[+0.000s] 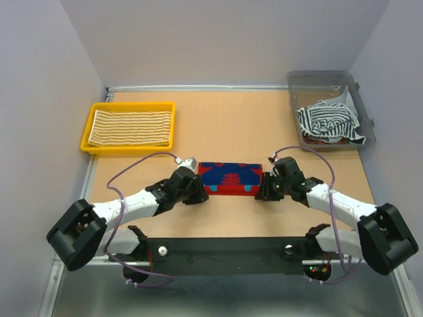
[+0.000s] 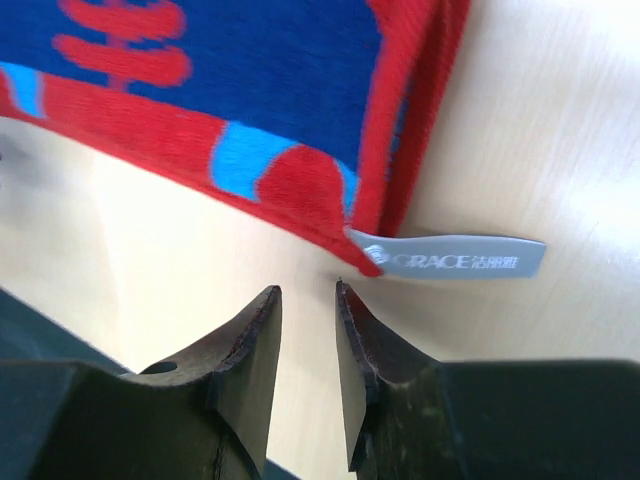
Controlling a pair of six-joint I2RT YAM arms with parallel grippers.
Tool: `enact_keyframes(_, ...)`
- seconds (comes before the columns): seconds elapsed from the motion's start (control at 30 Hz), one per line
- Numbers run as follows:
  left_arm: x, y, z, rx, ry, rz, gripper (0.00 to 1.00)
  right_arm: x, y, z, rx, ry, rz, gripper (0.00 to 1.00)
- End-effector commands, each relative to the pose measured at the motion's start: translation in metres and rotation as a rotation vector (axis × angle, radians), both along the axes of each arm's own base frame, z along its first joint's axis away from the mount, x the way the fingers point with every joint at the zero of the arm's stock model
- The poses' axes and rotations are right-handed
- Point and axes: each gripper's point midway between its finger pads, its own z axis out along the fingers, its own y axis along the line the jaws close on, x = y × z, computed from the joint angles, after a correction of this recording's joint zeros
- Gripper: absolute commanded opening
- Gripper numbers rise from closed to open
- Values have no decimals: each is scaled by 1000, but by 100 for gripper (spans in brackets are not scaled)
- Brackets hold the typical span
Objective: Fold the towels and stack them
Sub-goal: Fold the towel
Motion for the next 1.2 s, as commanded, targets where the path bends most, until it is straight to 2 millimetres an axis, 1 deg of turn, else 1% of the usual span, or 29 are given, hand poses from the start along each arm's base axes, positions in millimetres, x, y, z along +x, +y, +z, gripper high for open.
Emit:
enact_keyframes(0.0, 23, -3, 47, -84, -131, 96, 58, 25, 9, 42, 66, -162, -29, 34)
enact_keyframes(0.03, 26, 0, 50, -70, -144, 115, 62, 31, 6, 49, 59, -187, -57, 35)
enact_keyframes(0.07, 32, 1, 59, -64, -167, 127, 63, 36, 3, 55, 49, -216, -88, 36)
enact_keyframes(0.1, 36, 8, 59, -29, -177, 160, 63, 43, 0, 61, 38, -234, -123, 36)
enact_keyframes(0.13, 40, 8, 62, -25, -189, 168, 63, 50, -10, 59, -9, -247, -176, 36)
enact_keyframes(0.17, 42, 10, 63, -10, -189, 177, 63, 53, -14, 57, -33, -242, -200, 36)
enact_keyframes(0.2, 45, 12, 60, 7, -185, 187, 63, 56, -16, 57, -43, -237, -220, 36)
enact_keyframes(0.27, 50, 12, 59, 21, -187, 196, 61, 59, -23, 49, -83, -222, -261, 36)
enact_keyframes(0.3, 52, 14, 52, 51, -178, 198, 60, 60, -22, 46, -87, -205, -273, 36)
enact_keyframes(0.37, 55, 14, 47, 72, -174, 201, 59, 61, -22, 41, -94, -185, -280, 36)
enact_keyframes(0.4, 57, 13, 45, 85, -169, 202, 57, 62, -22, 40, -99, -183, -285, 36)
enact_keyframes(0.53, 64, 10, 41, 106, -172, 199, 55, 68, -24, 36, -124, -179, -300, 36)
enact_keyframes(0.73, 66, 7, 31, 137, -150, 176, 48, 67, -19, 25, -127, -148, -269, 32)
enact_keyframes(0.8, 69, 2, 33, 122, -160, 168, 46, 66, -17, 22, -123, -147, -257, 30)
enact_keyframes(0.97, 69, -1, 30, 125, -153, 154, 38, 68, -11, 28, -101, -165, -222, 28)
enact_keyframes(1.0, 70, -2, 30, 126, -154, 150, 32, 66, -6, 29, -80, -154, -203, 28)
enact_keyframes(1.17, 71, -5, 33, 119, -158, 139, 30, 67, -1, 33, -63, -158, -177, 28)
